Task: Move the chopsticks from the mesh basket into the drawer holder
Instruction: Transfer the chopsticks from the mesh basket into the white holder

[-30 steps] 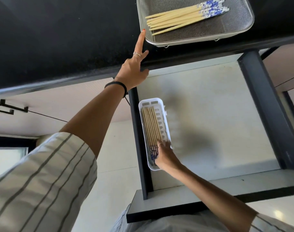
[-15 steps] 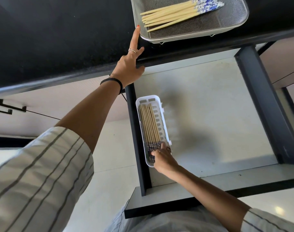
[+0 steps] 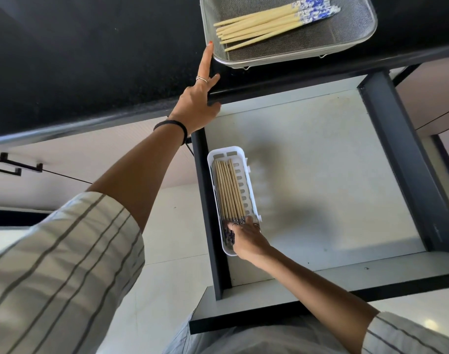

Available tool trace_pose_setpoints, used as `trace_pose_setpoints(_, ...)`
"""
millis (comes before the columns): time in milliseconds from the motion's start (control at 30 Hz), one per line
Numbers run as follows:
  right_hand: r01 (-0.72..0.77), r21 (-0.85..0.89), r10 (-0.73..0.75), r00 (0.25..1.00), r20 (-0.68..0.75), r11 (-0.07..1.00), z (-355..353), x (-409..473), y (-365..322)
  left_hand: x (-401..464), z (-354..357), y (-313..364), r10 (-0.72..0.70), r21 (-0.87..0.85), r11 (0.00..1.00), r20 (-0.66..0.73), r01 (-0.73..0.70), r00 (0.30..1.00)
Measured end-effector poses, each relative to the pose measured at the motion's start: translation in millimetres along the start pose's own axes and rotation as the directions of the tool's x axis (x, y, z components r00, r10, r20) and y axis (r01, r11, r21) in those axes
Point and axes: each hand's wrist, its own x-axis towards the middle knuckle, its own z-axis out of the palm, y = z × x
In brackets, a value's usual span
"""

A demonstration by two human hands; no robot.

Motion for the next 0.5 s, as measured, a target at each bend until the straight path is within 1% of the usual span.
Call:
trace_pose_setpoints(200,-0.048,-0.041,0.048,0.999,-0.002,0.998,-8,10,-9,-1,-1,3,-0.019,0.013,1.0,-0.011,0.02,1.0)
trace_pose_setpoints(300,-0.053,-0.044,0.053,0.999,0.0,0.998,-6,12,-8,-2,-2,3,-0.002,0.008,1.0,0.005,0.002,1.0)
trace_pose_setpoints(433,-0.051,-0.044,0.051,0.999,0.004,0.998,-6,12,-5,-1,-3,2,-0.023,0.016,1.0,0.016,0.022,1.0)
trace_pose_setpoints(500,-0.035,-0.031,0.034,0.999,-0.023,0.999,-7,12,-8,-1,-2,0,-0.011,0.006,1.0,0.012,0.011,1.0)
